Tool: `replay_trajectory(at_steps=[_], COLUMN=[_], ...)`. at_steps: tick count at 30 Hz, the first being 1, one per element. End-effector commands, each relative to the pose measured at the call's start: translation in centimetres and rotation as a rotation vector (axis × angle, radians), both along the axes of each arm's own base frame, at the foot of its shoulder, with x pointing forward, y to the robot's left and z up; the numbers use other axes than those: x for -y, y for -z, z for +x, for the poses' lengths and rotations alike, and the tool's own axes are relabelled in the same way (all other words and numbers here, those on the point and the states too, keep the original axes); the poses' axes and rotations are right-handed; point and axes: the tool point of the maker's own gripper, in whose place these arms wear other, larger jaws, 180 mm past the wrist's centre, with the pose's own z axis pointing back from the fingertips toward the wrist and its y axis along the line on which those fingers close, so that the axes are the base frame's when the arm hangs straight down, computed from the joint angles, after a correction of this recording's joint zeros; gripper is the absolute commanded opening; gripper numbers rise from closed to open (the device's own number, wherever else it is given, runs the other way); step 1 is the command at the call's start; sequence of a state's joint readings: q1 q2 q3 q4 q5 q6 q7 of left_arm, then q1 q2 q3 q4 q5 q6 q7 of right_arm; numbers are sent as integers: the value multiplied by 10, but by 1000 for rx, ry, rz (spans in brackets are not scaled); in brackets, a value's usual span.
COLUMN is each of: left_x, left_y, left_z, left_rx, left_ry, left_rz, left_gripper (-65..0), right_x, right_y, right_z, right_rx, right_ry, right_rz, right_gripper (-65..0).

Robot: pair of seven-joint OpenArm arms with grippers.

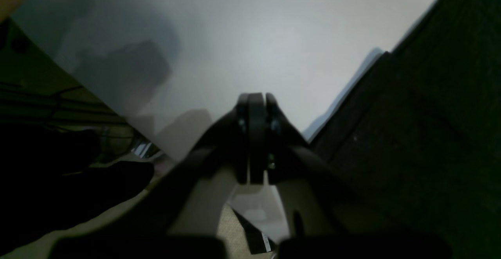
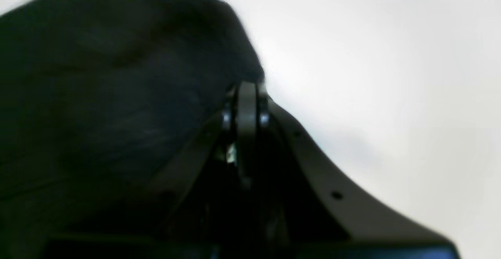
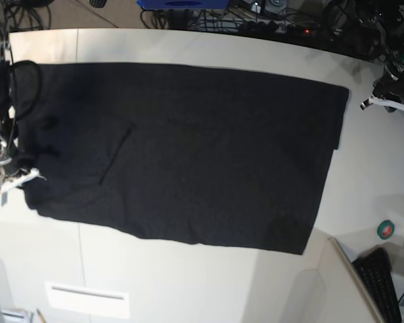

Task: Layout the t-shirt on the table in an organized manner, then fold the t-shirt properly
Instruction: 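Grasp the shirt edge near the right gripper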

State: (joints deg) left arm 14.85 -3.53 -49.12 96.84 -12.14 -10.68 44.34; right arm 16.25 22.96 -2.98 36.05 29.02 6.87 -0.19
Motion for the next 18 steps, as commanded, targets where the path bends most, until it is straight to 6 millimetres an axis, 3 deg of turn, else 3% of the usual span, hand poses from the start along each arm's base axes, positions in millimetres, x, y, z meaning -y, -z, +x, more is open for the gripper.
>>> replay_trajectory(at_steps=[1,6,10,15,18], left_x=[-8,-7,-8,-7,-7], left_y=[-13,-13,-14,-14,-15], left_z=[6,7,8,8,10], left_rx=[35,36,38,39,41], left_ry=[5,4,5,8,11], left_rz=[38,37,38,38,40], left_gripper=[-650,-650,-650,-650,-650], right_x=[5,-8,-18,-47,-46], right_y=[-24,-52,-73,-74,-77], right_z=[13,-3,-28,-56,-44], right_rx=[71,88,97,51,98], right_ry=[-18,0,15,-32,-9], right_rz=[-20,58,95,123,134], right_gripper=[-650,-650,-650,-650,-650])
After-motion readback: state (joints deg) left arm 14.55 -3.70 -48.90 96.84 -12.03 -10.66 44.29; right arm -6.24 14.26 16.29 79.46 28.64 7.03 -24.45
